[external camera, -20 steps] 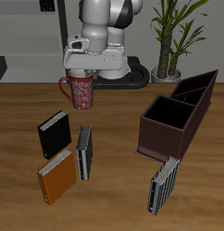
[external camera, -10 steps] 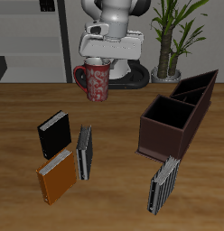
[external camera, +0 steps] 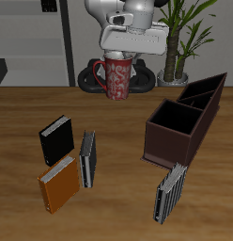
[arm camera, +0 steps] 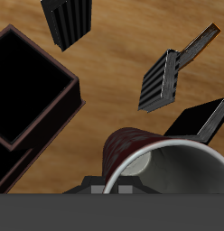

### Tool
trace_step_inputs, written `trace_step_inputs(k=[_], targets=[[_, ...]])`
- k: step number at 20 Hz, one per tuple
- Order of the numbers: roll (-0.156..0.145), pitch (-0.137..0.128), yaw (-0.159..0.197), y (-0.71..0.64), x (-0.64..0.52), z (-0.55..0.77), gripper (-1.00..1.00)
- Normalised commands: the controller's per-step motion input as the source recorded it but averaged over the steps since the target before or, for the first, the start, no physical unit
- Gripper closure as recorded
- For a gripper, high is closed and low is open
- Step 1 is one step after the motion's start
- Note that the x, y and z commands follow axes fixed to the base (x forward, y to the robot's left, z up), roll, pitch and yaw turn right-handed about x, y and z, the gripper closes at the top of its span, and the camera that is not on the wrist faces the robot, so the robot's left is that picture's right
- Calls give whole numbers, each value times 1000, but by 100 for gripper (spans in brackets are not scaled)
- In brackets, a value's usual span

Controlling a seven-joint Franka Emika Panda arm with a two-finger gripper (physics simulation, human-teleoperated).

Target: Place the red mug into the left desk caddy's right compartment and place the left striped book into the left desk caddy's back compartment

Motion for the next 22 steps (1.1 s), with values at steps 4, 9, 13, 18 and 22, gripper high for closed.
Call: trace_step_inputs(k=[4, 9, 13, 18, 22], targets=[[-4, 5, 18, 673, 332, 188, 100], [-13, 16, -22, 392, 228, 72, 100], [0, 13, -27, 484, 170, 130, 100], [-19, 11, -14, 417, 220, 147, 100], [-20, 16, -53, 291, 199, 74, 100]])
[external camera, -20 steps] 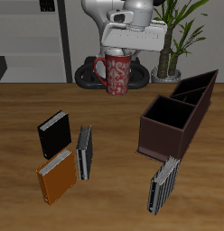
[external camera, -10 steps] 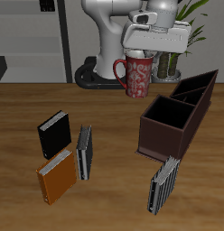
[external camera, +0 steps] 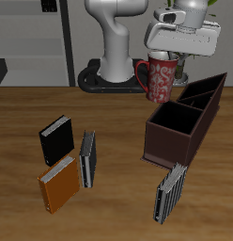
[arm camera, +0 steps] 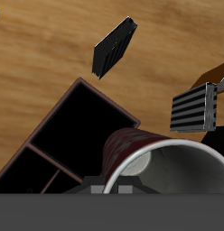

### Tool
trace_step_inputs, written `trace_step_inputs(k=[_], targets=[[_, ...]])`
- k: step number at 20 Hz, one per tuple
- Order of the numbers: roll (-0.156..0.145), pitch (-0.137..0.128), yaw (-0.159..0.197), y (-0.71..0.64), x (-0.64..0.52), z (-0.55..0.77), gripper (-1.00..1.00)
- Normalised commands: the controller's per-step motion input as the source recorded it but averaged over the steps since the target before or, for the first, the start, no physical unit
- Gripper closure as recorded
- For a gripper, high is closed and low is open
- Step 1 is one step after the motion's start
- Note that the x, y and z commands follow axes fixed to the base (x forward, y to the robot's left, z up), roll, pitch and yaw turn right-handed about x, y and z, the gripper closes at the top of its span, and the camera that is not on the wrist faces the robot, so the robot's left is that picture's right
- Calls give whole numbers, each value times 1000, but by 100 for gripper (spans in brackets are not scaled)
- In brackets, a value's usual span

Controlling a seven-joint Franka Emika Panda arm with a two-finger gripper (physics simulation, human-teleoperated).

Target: Place the red mug into the left desk caddy's right compartment and place the left striped book into the left desk caddy's back compartment

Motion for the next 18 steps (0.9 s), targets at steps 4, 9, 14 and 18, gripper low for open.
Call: trace_step_inputs(k=[4, 9, 14, 18], targets=[[-28, 38, -37, 178, 237, -77, 100], [43, 39, -18, 212, 151, -120, 100], [78, 6, -2, 56, 131, -109, 100], [88, -11, 54, 71, 50, -118, 100]])
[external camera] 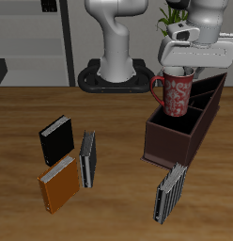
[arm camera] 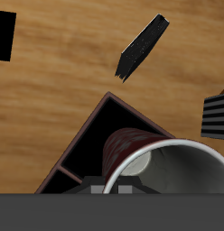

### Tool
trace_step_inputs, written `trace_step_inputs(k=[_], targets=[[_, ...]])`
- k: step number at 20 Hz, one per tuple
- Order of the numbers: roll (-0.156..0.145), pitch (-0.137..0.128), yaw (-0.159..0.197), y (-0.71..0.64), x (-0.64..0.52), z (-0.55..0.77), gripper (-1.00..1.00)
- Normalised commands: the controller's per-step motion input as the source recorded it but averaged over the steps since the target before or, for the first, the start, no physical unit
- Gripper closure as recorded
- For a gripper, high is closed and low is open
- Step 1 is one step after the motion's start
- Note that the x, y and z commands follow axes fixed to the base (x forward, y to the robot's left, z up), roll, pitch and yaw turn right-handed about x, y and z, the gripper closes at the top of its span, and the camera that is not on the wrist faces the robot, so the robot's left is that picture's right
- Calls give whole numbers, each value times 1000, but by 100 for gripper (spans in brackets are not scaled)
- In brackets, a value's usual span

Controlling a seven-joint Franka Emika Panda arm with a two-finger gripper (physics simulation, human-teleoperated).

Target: Place the red mug into the left desk caddy's right compartment and place the left striped book into the left desk caddy's back compartment

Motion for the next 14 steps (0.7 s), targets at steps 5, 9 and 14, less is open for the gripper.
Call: trace_step_inputs(k=[5, 9, 14], targets=[[55, -11, 45, 36, 27, -70, 100], [-13, -4, 7, -141, 101, -44, 100], [-24, 11, -15, -22, 29, -92, 100]])
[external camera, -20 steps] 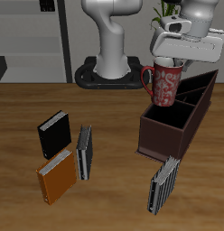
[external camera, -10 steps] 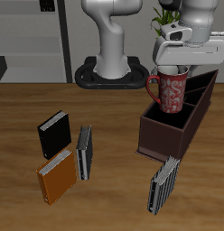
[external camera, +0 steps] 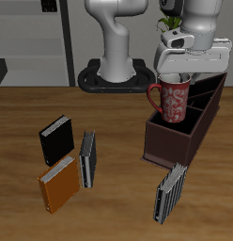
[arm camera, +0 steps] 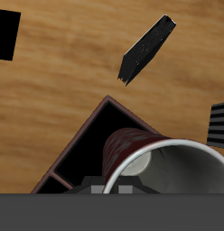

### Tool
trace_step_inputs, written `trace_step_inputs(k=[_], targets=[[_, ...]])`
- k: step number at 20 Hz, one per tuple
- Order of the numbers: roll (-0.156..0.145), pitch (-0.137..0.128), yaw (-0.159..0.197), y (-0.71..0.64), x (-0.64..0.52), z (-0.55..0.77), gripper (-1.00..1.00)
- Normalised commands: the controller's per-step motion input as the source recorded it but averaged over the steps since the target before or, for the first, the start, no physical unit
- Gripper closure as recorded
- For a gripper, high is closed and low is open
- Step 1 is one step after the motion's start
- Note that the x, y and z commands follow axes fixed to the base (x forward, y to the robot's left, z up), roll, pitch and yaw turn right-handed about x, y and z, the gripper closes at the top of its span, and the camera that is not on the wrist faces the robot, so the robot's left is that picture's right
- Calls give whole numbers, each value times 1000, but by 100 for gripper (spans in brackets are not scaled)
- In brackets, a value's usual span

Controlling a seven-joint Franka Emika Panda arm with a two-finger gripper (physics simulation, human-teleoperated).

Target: Place the red mug into the left desk caddy's right compartment and place the left striped book into the left desk caddy's back compartment

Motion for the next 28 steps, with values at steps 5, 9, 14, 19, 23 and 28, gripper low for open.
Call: trace_step_inputs(k=[5, 9, 14, 19, 23, 28], targets=[[2, 29, -23, 117, -27, -154, 100], [-7, 25, -13, 82, 35, -110, 100], [4, 15, -8, 90, 72, -93, 100], [20, 25, -6, 55, 40, -125, 100], [2, 35, 0, 60, 46, -212, 100], [4, 35, -20, 3, 73, -164, 100]])
